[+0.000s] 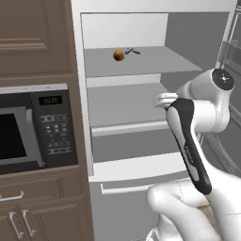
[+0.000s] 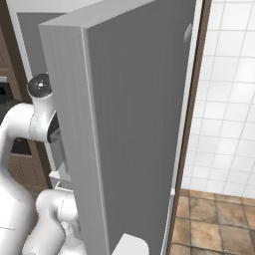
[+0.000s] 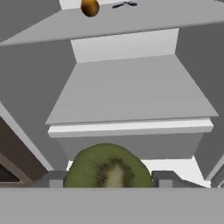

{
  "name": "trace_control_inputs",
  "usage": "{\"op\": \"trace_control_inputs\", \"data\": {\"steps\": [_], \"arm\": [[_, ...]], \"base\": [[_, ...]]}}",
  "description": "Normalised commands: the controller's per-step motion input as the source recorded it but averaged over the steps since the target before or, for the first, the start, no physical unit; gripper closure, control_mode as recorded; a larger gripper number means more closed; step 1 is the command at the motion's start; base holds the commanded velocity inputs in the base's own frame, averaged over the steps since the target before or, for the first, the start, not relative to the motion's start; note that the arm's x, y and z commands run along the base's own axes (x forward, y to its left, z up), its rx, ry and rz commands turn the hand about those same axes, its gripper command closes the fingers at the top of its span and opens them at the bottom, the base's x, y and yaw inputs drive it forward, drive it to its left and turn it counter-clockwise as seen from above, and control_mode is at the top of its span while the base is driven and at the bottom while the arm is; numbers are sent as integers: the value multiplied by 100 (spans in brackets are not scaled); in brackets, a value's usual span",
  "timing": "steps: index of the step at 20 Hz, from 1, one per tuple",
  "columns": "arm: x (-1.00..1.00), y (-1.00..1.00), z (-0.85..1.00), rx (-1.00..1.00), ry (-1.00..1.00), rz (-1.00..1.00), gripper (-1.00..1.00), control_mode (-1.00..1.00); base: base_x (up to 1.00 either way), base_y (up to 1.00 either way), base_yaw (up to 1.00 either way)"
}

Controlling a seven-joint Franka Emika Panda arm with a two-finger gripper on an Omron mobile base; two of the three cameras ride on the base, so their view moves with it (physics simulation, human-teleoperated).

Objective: Pick the kiwi and mango from the fridge and place them on the plate next to the blender to make a fruit smoothie.

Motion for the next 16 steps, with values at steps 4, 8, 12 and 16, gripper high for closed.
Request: {"op": "trace_control_inputs", "data": {"steps": [4,8,12,16], "arm": [[-49,3,-18,0,2,0,100,-100],[0,0,0,0,0,0,100,100],[0,0,0,0,0,0,100,100],[0,0,0,0,0,0,100,100]], "base": [[0,0,0],[-35,24,0],[-84,31,0],[-96,18,-9]]}}
